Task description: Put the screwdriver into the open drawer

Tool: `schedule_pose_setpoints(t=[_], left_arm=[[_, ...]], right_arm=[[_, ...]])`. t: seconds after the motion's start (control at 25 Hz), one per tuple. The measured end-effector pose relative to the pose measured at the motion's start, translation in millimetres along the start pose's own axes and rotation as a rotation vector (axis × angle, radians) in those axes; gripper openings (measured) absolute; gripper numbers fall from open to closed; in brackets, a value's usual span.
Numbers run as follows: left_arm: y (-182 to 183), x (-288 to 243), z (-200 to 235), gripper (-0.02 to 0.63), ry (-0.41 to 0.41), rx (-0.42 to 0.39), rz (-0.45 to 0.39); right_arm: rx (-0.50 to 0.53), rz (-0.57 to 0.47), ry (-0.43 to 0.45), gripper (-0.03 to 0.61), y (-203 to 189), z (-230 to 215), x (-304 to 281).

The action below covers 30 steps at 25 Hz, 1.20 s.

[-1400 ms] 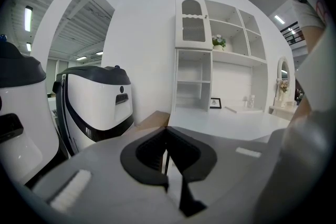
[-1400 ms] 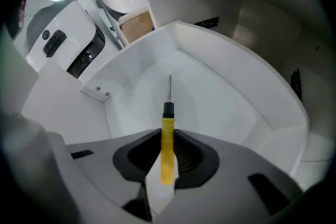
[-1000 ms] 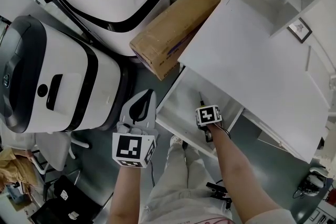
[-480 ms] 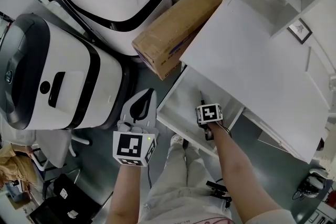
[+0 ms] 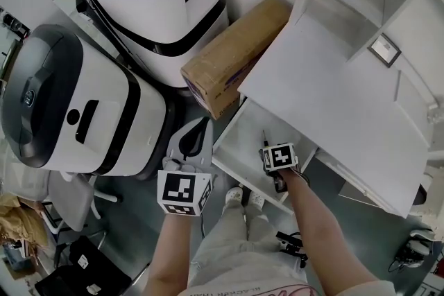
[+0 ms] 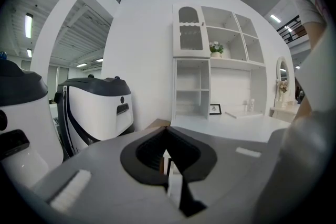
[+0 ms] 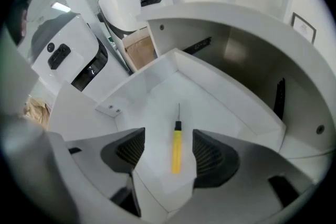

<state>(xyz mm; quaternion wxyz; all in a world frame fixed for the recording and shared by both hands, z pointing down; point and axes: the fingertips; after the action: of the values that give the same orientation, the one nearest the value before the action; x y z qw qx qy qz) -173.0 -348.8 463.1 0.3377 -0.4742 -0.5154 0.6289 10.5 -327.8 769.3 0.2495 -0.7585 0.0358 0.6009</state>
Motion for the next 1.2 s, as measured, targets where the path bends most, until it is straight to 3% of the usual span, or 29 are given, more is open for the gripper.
schedule_pose_setpoints(t=[0.44, 0.96, 1.2], left_arm=[[36.4, 5.0, -14.4, 0.008, -0.026, -0.018, -0.085], [80.0, 14.1, -44.7, 0.008, -0.058, -0.039, -0.19], [106.4, 16.7, -63.3, 0.008, -0.082, -0.059, -0.247]], right_arm=[[0.05, -0.166, 0.015, 0.268, 34.9, 10.1, 81.9], [0.219, -0.419, 0.012, 0.267, 68.4, 26.6, 199.5], [0.25, -0.599, -0.02, 0.195, 88.2, 28.2, 268.0]])
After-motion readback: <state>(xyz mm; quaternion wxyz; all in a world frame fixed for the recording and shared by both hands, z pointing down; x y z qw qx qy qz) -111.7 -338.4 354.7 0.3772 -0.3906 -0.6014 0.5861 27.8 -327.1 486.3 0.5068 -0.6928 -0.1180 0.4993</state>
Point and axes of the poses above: the fingertips, and each gripper's own axes: x backward along the fingers, z to its left, y out of its top, and after that the axes turned 1 degree about -y, right-handed
